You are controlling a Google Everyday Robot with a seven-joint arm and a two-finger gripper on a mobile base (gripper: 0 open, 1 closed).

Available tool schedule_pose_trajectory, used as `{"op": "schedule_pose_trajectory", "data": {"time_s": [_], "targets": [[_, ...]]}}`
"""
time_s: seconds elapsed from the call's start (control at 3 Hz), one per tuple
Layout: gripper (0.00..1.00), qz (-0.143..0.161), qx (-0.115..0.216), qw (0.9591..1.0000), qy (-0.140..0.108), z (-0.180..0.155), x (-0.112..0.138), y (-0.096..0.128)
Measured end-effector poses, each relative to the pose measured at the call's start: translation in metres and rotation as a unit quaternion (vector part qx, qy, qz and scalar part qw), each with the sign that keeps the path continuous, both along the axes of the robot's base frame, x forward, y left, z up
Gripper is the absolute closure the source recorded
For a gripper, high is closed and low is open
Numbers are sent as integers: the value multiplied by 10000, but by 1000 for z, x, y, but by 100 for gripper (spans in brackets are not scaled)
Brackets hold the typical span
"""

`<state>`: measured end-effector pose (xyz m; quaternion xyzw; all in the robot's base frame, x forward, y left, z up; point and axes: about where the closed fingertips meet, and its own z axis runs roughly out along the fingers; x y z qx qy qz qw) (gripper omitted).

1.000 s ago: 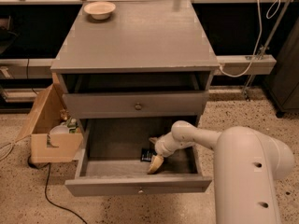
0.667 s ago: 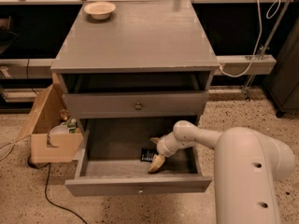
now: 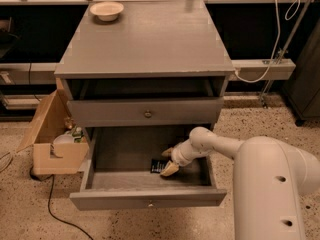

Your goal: Pick rxbar blueberry from middle drawer and place on counter

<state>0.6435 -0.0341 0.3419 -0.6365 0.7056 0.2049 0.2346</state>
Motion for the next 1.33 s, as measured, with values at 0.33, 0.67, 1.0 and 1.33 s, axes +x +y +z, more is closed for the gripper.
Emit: {"op": "schedule_pose_trajectory", "data": {"time_s": [0.33, 0.67, 1.0, 1.33], "targets": [[88, 0, 0, 10000, 0, 9, 0, 0], [100, 45, 244, 9995, -199, 36, -9, -3], [100, 177, 855, 9947, -551, 91, -27, -18], [100, 420, 1436, 9848, -885, 150, -42, -40]]}}
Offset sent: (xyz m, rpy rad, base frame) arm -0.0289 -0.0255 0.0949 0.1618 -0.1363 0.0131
